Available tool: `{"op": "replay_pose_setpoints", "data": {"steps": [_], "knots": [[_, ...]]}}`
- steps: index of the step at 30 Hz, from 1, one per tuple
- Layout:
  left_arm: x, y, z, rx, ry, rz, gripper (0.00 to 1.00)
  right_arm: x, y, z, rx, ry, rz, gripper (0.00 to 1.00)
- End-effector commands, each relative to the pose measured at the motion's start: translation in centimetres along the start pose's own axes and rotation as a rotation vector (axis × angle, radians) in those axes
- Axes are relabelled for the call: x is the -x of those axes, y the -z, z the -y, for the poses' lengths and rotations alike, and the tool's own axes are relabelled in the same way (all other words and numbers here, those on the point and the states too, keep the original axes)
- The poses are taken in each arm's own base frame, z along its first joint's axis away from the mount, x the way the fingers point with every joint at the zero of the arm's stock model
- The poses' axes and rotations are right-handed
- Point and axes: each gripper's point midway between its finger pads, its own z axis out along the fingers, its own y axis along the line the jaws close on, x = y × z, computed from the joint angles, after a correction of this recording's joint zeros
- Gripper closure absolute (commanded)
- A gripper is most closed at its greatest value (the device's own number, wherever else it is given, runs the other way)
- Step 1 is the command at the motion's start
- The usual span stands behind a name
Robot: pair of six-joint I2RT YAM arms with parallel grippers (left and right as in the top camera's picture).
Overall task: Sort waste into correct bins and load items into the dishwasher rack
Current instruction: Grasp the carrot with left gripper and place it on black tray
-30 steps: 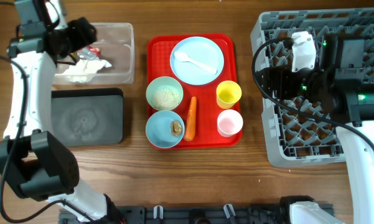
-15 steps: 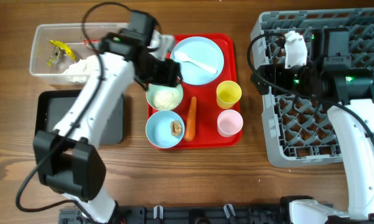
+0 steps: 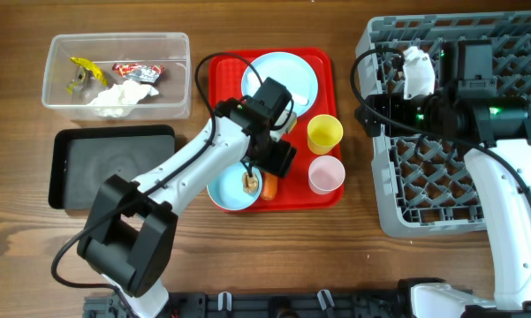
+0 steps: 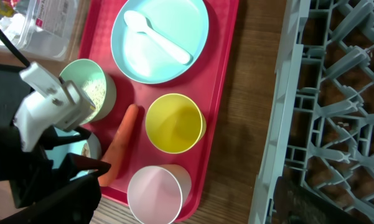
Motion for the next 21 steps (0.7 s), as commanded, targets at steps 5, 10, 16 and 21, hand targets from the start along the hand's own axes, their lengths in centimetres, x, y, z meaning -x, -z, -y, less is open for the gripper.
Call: {"op": "replay_pose_setpoints", "data": {"steps": [5,10,16,21], "knots": [[-0.6,-2.7,-1.2,0.034,0.061,0.009,0.28,0.4,0.1,-0.3,0.011,-0.008,0.005,0.09],[-1.2,-4.1,-1.6,0.042,0.068,-0.031,0.29,0.4,0.1,-0.2,0.006,-0.008,0.007,0.09],[-1.9,-5.6,-2.0,0.051,0.076,-0.075,0.35,0.5,0.1,-0.2,0.006,-0.004,0.009,0.10],[-1.9,-5.6,-2.0,0.051,0.076,-0.074,0.46,0.5,0.1,-0.2,0.003,-0.005,0.009,0.10]]}}
